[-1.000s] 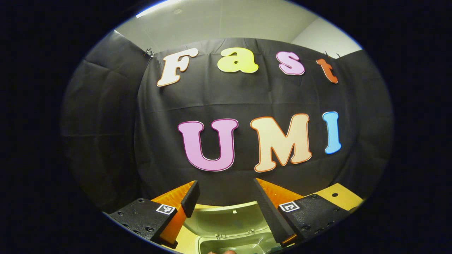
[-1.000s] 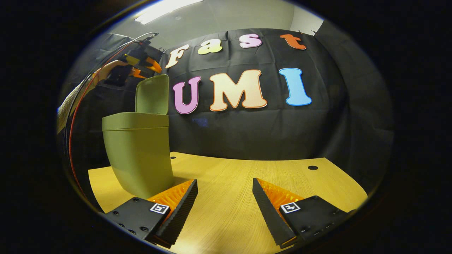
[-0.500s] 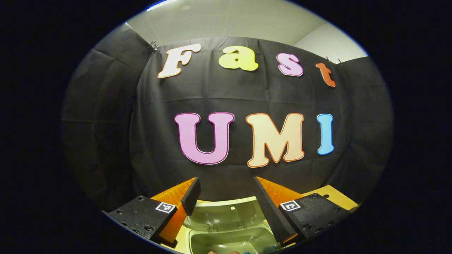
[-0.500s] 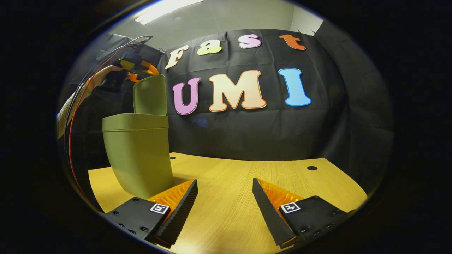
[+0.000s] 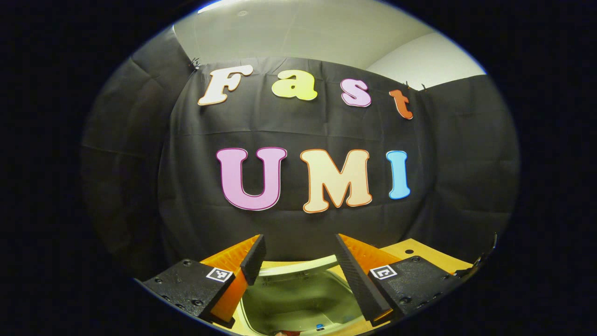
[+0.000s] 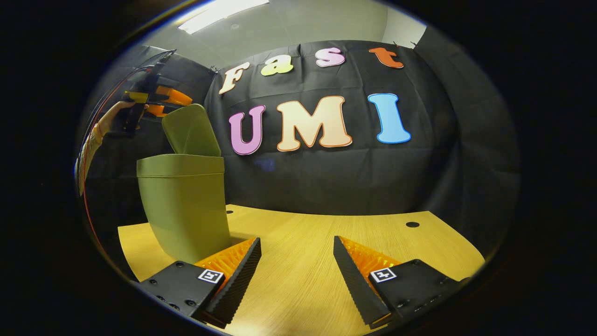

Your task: Press the lid of the desktop garbage bin to open it, pick up the crumpled paper on the desktop and throw it into the bin, then pick up the pop can on the desktop and drop it into the bin, and finally close the garbage bin lid.

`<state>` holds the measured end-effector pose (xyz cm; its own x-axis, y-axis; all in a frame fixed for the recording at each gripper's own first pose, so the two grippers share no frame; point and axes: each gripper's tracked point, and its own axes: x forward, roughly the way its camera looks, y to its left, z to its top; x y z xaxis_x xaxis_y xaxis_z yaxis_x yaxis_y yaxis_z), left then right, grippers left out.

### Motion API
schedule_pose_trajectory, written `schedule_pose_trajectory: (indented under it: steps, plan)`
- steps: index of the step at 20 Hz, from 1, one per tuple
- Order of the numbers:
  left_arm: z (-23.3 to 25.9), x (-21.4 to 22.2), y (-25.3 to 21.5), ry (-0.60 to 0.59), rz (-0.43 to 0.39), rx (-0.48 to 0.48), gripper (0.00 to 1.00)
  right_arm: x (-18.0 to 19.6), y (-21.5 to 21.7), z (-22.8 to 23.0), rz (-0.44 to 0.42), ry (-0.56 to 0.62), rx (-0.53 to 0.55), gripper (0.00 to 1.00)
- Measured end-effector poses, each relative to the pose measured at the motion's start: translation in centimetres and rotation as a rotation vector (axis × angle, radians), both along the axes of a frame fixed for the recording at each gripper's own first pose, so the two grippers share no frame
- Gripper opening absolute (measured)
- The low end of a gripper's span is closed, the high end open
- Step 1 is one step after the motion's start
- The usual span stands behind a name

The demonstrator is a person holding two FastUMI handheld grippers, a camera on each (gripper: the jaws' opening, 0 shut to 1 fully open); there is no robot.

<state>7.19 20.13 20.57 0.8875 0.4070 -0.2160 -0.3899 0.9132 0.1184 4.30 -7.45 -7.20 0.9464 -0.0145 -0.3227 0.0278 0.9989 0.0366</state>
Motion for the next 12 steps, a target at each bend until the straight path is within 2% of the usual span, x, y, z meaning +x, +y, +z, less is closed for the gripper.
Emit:
schedule_pose_trajectory:
  steps: [2,3,4,5,7,9,12]
  plan:
    - [-1.2,-1.0,-0.8,0.008,-0.016,0.001,0.91,-0.1,0.0,-0.1,0.0,0.004,-0.002,0.98]
    - [-2.0,-1.6,-0.9,0.016,-0.011,-0.006,0.95,-0.1,0.0,-0.2,0.002,0.005,-0.001,0.98]
    - [-3.0,-2.1,-1.0,0.026,-0.006,-0.022,0.91,0.0,0.1,-0.2,0.002,0.006,-0.001,0.98]
    - [-3.8,-2.5,-1.2,0.033,-0.008,-0.036,0.91,0.1,0.1,-0.1,0.004,0.005,0.001,0.98]
    - [-5.7,-3.2,-1.7,0.03,-0.008,-0.085,0.96,0.1,0.3,-0.1,0.007,0.004,0.003,0.98]
    - [-7.4,-3.9,-2.4,0.024,-0.01,-0.133,0.9,0.0,0.2,-0.1,0.007,0.004,0.003,0.98]
    - [-9.7,-4.7,-2.8,0.036,-0.004,-0.146,0.92,-0.1,0.1,-0.3,0.004,0.008,0.001,0.98]
